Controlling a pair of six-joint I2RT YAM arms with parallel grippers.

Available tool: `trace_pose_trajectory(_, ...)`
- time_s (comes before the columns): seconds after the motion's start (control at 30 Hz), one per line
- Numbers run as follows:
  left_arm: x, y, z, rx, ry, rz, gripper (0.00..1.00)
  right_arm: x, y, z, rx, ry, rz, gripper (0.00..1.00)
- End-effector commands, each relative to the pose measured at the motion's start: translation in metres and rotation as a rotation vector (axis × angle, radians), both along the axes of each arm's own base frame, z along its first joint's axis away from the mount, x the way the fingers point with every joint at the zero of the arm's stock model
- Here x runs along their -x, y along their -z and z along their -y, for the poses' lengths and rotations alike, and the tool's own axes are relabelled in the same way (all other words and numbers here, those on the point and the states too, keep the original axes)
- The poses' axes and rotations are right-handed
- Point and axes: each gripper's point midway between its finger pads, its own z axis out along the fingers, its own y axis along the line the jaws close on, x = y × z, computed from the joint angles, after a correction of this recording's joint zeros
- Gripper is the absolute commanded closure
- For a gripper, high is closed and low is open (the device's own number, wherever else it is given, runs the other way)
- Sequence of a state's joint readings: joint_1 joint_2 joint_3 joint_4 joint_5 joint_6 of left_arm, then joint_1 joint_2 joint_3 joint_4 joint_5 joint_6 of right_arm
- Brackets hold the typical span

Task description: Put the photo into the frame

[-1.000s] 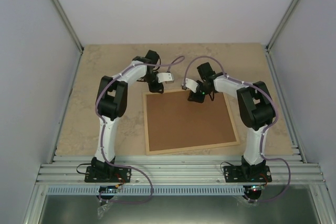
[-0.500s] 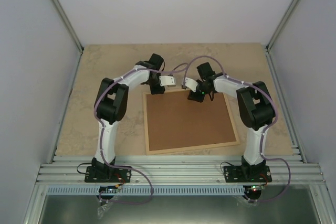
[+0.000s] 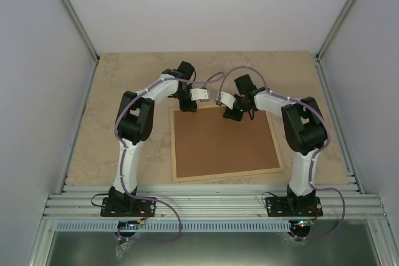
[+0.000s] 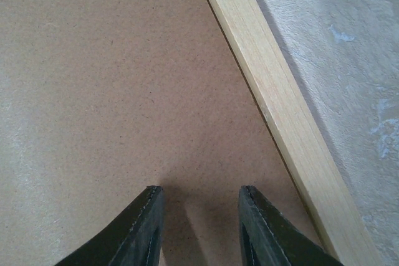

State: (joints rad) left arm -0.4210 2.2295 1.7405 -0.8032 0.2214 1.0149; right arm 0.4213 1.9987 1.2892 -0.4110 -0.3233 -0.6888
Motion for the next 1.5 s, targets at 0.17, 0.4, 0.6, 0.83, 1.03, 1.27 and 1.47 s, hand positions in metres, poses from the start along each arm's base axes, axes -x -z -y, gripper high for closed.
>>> trace_pose_trajectory(0.17, -0.036, -0.040, 0.006, 0.210, -0.206, -0.127, 0.48, -0.003, -0.006, 0.015, 0.019, 0.032, -0.030, 0.64)
trace_pose_trajectory(0.4, -0.042, -0.045, 0.007, 0.194, -0.230, -0.091, 0.41, -0.025, -0.071, 0.025, -0.150, 0.101, -0.040, 0.52)
trace_pose_trajectory(0.6, -0.034, -0.037, 0.034, 0.175, -0.205, -0.028, 0.31, -0.031, -0.104, 0.065, -0.226, 0.262, -0.108, 0.40)
trace_pose_trajectory(0.83, -0.022, -0.025, 0.073, 0.168, -0.175, -0.007, 0.25, -0.016, -0.090, 0.153, -0.230, 0.592, -0.282, 0.39)
trace_pose_trajectory(1.03, -0.021, -0.003, 0.084, 0.131, -0.210, 0.002, 0.23, 0.010, -0.060, 0.207, -0.163, 0.795, -0.402, 0.43)
trace_pose_trajectory(1.27, -0.005, 0.030, 0.079, 0.020, -0.198, 0.040, 0.23, 0.041, -0.021, 0.214, -0.080, 0.847, -0.513, 0.54)
trace_pose_trajectory(1.47, -0.003, 0.039, 0.074, -0.002, -0.227, 0.038, 0.24, 0.063, -0.002, 0.212, -0.034, 0.862, -0.560, 0.59)
